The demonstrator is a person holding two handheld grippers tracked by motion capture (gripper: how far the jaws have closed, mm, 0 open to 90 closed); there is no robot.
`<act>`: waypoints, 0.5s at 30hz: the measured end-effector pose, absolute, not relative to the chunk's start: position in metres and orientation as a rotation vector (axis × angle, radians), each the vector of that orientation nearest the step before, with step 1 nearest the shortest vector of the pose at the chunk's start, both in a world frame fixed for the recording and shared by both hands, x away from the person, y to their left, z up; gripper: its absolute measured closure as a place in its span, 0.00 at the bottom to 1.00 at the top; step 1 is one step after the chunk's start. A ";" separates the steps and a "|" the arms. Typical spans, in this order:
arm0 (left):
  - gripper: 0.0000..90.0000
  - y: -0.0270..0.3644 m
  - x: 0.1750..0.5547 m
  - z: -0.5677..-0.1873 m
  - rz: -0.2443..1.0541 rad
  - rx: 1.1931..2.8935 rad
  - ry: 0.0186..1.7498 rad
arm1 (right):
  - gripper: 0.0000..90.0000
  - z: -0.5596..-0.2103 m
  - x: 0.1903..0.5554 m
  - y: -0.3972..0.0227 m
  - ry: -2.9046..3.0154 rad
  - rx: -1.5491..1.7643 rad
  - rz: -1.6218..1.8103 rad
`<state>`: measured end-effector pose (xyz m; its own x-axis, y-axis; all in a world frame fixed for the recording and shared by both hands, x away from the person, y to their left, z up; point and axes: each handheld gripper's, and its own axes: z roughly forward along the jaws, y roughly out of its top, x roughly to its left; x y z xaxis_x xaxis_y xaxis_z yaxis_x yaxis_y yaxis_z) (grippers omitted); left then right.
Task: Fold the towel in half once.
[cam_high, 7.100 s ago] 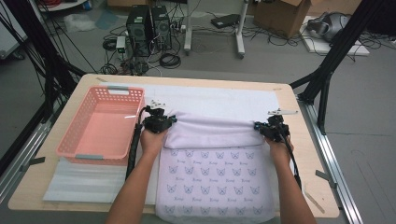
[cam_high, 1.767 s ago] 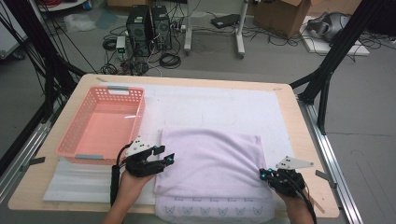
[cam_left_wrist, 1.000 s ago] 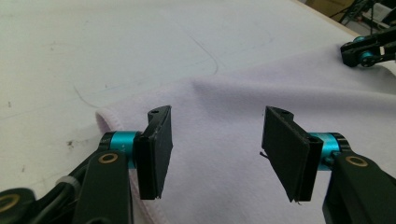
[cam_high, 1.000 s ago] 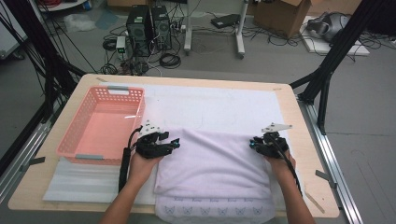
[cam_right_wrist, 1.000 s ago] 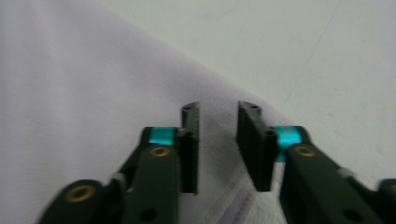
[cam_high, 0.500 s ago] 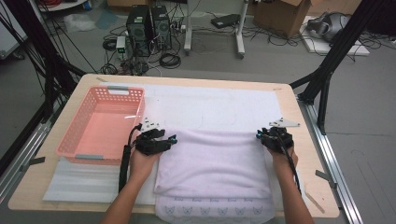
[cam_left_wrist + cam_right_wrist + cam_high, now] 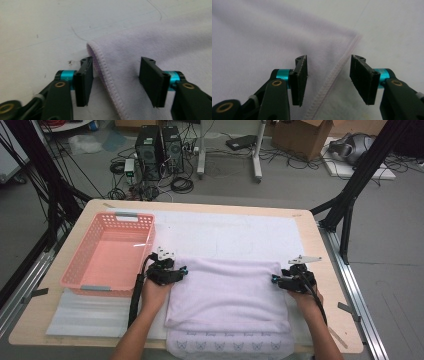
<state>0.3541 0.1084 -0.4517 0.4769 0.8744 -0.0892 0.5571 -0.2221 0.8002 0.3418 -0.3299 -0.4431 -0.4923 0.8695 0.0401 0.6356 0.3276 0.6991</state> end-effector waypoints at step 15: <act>0.94 0.104 0.352 -0.445 0.461 1.851 1.224 | 0.95 -0.442 0.328 -0.326 2.255 1.289 1.023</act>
<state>0.3520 0.1041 -0.4454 0.4536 0.8798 -0.1420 0.5675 -0.1623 0.8072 0.3284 -0.3256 -0.4419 -0.5256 0.8492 0.0512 0.5977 0.3258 0.7325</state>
